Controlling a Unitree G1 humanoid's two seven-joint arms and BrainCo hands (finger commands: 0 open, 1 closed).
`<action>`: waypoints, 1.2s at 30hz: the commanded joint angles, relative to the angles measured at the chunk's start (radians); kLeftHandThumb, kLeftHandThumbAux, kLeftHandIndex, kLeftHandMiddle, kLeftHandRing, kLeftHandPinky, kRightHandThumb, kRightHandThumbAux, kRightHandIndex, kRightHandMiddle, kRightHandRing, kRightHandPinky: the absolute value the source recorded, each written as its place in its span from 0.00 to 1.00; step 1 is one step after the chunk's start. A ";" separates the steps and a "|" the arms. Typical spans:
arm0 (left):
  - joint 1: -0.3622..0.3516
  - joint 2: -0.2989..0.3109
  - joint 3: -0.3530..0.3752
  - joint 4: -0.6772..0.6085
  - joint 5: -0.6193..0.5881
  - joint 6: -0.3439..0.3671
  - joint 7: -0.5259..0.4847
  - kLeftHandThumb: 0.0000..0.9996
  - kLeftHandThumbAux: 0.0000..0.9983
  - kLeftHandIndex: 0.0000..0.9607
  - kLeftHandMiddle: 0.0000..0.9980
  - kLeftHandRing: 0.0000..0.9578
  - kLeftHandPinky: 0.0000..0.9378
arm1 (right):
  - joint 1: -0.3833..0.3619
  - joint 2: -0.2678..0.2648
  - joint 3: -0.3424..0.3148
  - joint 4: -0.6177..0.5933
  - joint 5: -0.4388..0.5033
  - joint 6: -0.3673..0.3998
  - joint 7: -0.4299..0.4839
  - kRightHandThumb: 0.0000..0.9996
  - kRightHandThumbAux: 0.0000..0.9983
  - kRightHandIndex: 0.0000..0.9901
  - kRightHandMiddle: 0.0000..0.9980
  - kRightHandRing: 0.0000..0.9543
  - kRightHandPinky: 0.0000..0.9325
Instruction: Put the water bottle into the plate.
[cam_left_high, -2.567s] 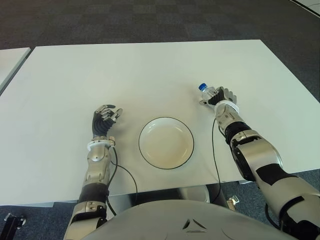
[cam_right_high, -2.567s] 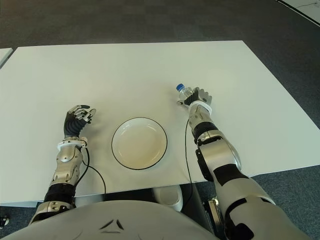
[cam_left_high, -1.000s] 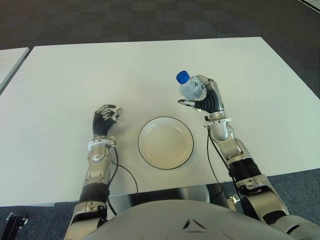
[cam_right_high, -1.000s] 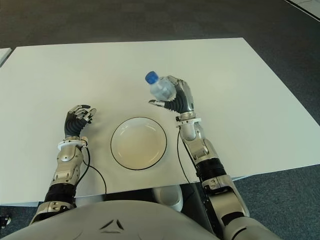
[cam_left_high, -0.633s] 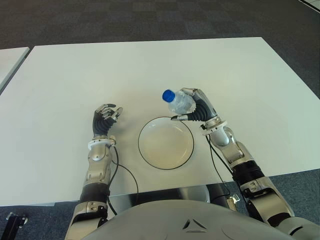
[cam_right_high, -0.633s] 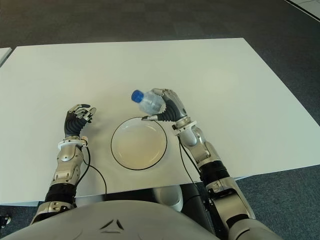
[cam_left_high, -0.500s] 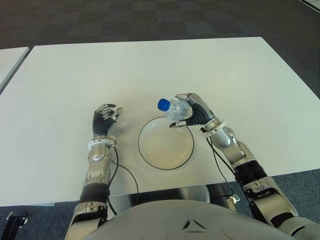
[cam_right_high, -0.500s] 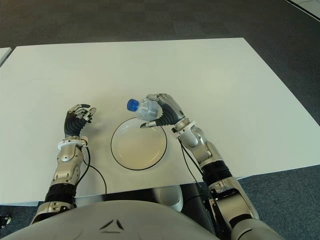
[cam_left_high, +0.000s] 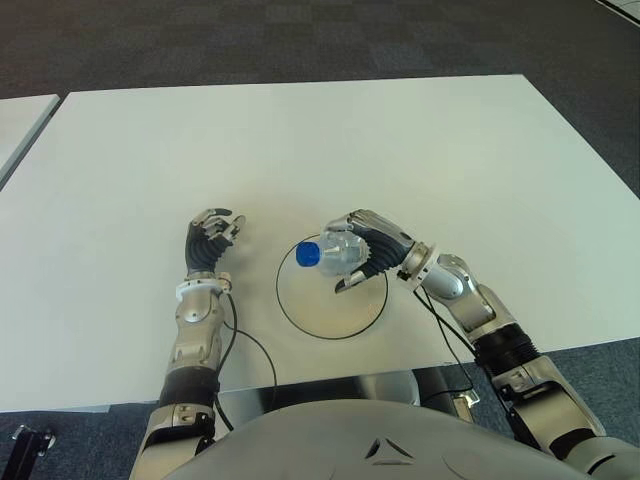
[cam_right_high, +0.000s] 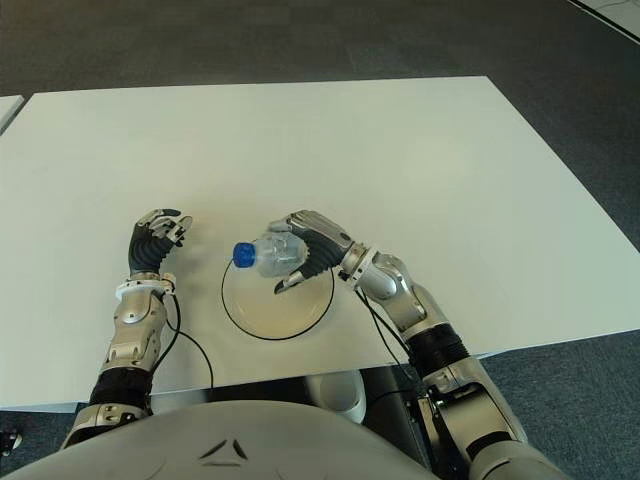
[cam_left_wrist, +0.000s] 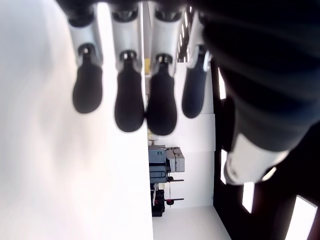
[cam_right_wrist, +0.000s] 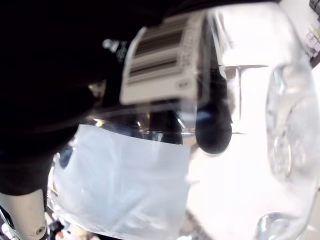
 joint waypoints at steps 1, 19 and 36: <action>0.011 -0.004 -0.006 0.006 0.002 0.009 0.000 0.71 0.71 0.45 0.69 0.71 0.70 | -0.012 -0.014 0.018 -0.004 -0.028 0.030 0.049 0.72 0.71 0.44 0.84 0.89 0.92; 0.012 -0.004 -0.006 0.006 0.002 0.011 0.000 0.71 0.71 0.46 0.70 0.71 0.70 | 0.012 -0.020 0.043 -0.098 -0.102 0.199 0.155 0.71 0.72 0.44 0.80 0.86 0.89; 0.009 -0.004 -0.002 0.012 -0.007 0.000 -0.008 0.71 0.71 0.45 0.69 0.71 0.71 | 0.014 -0.039 0.055 -0.132 -0.092 0.199 0.203 0.33 0.75 0.12 0.13 0.15 0.18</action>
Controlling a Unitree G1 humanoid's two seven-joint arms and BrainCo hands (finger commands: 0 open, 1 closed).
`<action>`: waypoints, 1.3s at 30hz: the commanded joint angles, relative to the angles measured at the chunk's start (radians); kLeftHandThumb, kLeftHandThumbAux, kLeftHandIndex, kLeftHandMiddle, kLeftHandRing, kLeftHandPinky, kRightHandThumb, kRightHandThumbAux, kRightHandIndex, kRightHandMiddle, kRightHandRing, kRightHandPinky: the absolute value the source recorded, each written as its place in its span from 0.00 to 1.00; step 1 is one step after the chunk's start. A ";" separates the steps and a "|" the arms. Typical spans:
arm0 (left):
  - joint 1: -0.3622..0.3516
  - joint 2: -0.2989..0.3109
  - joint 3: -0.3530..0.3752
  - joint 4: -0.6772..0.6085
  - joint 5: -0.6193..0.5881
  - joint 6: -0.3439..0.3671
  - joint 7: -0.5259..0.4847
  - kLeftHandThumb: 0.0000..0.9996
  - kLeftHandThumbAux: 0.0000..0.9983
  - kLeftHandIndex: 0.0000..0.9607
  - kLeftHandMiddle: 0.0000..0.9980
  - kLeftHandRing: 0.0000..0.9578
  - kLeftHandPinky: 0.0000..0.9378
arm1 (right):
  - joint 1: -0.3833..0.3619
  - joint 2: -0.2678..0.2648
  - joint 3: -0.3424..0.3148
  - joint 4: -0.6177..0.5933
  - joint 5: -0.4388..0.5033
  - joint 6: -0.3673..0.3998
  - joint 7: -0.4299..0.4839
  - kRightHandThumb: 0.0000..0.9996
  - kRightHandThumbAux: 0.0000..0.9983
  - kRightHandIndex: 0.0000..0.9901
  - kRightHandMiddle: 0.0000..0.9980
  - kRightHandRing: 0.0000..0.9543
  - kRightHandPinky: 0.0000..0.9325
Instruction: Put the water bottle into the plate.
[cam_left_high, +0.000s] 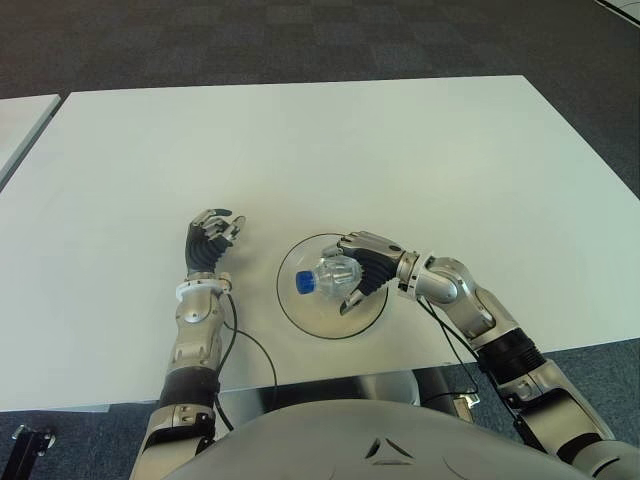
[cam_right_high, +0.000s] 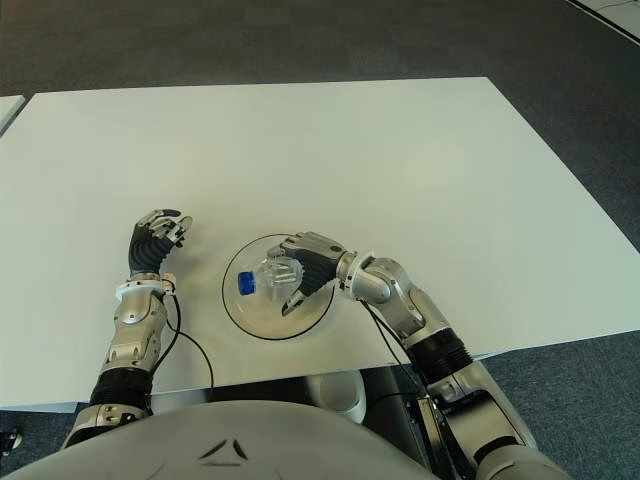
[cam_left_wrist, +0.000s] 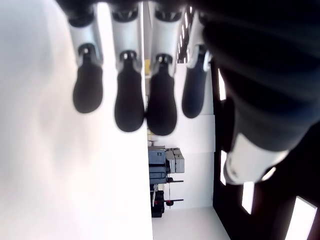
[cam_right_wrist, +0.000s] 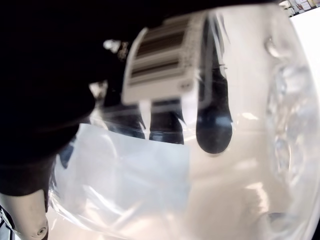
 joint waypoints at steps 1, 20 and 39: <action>0.009 -0.001 -0.004 0.012 -0.003 -0.001 -0.006 0.71 0.71 0.45 0.69 0.71 0.71 | -0.014 -0.010 0.008 -0.007 -0.007 0.004 0.018 0.32 0.75 0.11 0.12 0.14 0.17; 0.009 -0.001 -0.001 0.007 0.017 0.010 0.012 0.71 0.71 0.45 0.69 0.70 0.69 | -0.022 -0.006 0.007 0.029 0.040 -0.057 0.013 0.08 0.68 0.00 0.00 0.00 0.00; 0.005 -0.004 -0.004 -0.001 0.011 0.013 0.014 0.71 0.71 0.45 0.69 0.70 0.69 | -0.024 -0.005 0.001 0.063 0.057 -0.118 -0.016 0.00 0.52 0.00 0.00 0.00 0.00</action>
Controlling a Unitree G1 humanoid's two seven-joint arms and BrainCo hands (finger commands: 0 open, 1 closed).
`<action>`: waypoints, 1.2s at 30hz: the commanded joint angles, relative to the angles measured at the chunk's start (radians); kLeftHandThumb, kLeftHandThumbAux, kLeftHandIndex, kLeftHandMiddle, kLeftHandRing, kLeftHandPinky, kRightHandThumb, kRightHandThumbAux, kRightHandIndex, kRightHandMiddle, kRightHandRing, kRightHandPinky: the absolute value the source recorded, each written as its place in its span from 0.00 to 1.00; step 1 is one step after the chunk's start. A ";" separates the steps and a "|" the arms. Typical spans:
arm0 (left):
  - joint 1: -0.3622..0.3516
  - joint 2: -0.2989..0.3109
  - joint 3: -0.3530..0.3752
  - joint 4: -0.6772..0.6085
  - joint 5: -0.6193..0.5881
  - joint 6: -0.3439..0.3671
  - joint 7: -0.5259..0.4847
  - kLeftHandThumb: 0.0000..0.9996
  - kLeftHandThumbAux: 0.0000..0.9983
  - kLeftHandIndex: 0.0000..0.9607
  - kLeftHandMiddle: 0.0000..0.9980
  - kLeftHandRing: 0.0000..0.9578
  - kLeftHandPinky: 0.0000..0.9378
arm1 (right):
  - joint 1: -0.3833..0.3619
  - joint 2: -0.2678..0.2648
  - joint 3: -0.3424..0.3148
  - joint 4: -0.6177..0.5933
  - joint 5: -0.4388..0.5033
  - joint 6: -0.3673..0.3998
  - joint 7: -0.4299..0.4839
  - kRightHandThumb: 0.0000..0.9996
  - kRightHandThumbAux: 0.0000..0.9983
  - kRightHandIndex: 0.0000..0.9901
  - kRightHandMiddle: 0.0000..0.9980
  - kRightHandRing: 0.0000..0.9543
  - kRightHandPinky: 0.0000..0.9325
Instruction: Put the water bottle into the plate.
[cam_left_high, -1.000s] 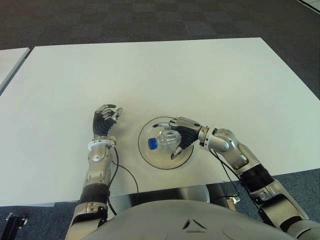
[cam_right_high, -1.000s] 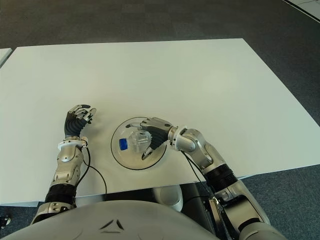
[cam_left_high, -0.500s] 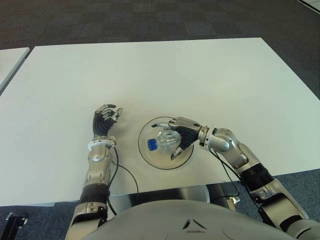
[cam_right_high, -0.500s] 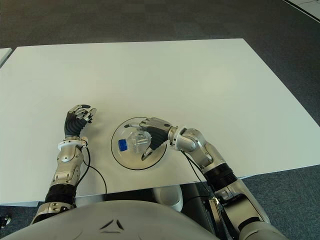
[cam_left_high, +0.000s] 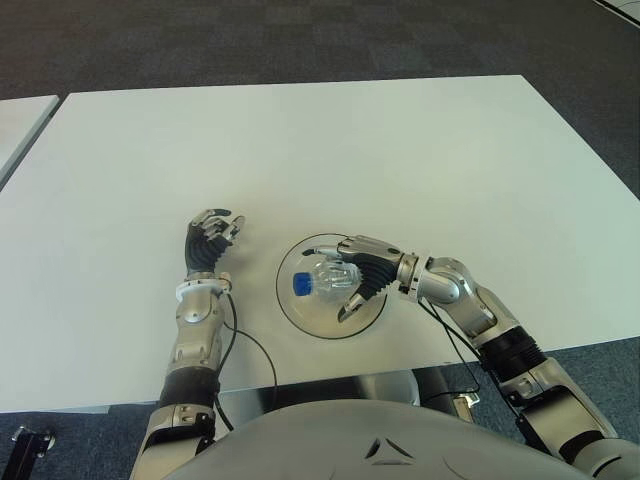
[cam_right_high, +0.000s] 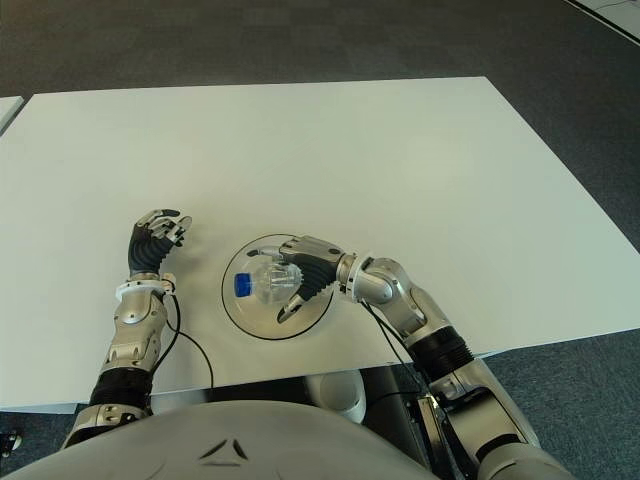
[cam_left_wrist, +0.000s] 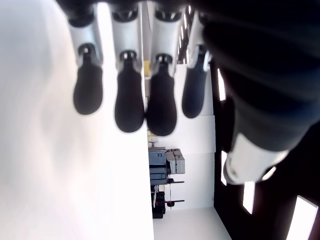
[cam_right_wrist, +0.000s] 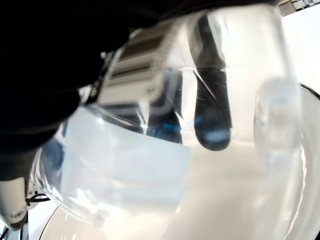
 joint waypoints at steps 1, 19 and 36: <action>0.005 -0.004 -0.003 0.000 -0.003 0.012 0.000 0.71 0.71 0.45 0.69 0.70 0.69 | -0.010 0.003 -0.012 0.015 0.012 -0.038 -0.027 0.00 0.51 0.00 0.00 0.00 0.00; 0.000 -0.001 -0.001 0.005 0.000 0.016 0.005 0.71 0.71 0.46 0.69 0.70 0.69 | -0.008 0.010 -0.017 0.028 0.008 -0.069 -0.061 0.01 0.49 0.00 0.00 0.00 0.00; 0.005 0.001 -0.004 -0.002 0.009 0.020 0.010 0.71 0.71 0.45 0.69 0.70 0.71 | 0.006 0.016 -0.012 0.022 -0.006 -0.073 -0.088 0.06 0.47 0.00 0.00 0.00 0.00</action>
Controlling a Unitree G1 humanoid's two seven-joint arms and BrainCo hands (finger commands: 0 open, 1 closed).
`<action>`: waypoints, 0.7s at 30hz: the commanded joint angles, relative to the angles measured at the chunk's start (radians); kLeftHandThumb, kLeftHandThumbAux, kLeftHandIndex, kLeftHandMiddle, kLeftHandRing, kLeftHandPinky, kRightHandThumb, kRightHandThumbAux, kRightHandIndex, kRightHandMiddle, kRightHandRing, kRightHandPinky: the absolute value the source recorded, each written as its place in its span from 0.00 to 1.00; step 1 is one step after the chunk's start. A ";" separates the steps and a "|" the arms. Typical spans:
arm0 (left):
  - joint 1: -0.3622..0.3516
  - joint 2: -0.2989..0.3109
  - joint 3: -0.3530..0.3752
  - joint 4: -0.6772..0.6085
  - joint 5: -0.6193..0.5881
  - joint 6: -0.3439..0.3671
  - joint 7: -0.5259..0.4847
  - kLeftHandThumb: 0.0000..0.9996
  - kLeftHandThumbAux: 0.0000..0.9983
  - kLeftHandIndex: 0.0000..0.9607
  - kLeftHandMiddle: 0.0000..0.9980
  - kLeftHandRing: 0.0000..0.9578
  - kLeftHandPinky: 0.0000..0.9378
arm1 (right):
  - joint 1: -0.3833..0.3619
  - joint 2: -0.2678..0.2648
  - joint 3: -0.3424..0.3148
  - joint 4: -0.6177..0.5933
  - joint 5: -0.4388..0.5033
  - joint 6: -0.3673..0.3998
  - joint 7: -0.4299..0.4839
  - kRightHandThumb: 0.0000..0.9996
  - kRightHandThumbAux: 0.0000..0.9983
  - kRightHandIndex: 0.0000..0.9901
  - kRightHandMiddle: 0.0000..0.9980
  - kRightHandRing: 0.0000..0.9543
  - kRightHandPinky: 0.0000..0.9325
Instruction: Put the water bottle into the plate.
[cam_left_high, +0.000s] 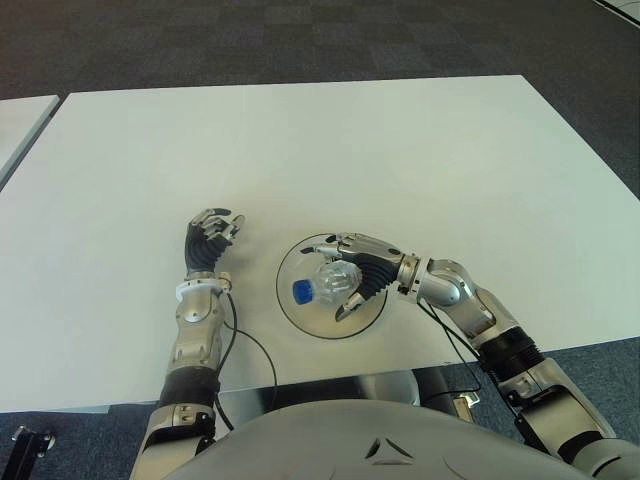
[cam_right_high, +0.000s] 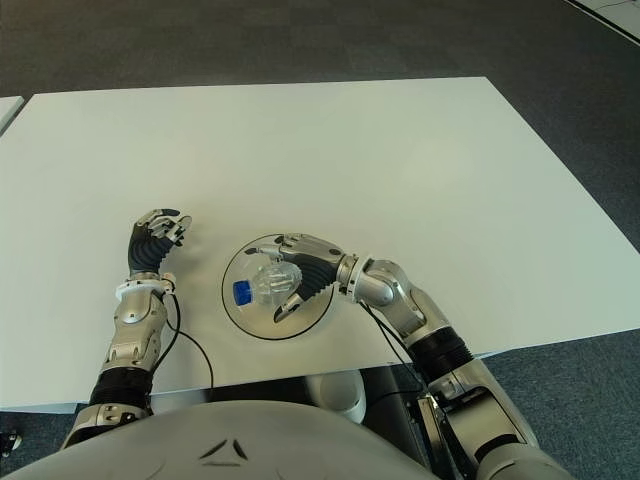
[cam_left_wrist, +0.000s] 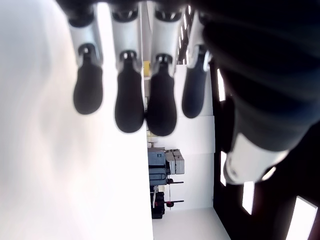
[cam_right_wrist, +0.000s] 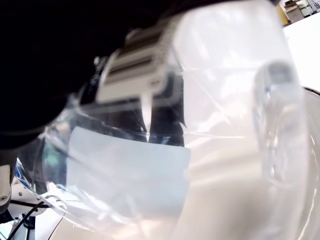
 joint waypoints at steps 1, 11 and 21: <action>0.008 0.001 -0.005 -0.003 0.013 0.018 0.012 0.71 0.71 0.45 0.69 0.70 0.70 | 0.002 0.010 -0.006 -0.003 -0.006 -0.020 -0.028 0.06 0.46 0.00 0.00 0.00 0.00; 0.014 0.003 -0.009 -0.016 0.039 0.023 0.025 0.71 0.71 0.46 0.69 0.70 0.70 | -0.002 0.018 -0.005 0.021 -0.033 -0.059 -0.084 0.02 0.44 0.00 0.00 0.00 0.00; 0.014 0.002 -0.007 -0.018 0.041 0.026 0.024 0.71 0.71 0.46 0.69 0.69 0.68 | -0.021 0.030 0.000 0.082 -0.209 -0.127 -0.305 0.00 0.46 0.00 0.00 0.00 0.00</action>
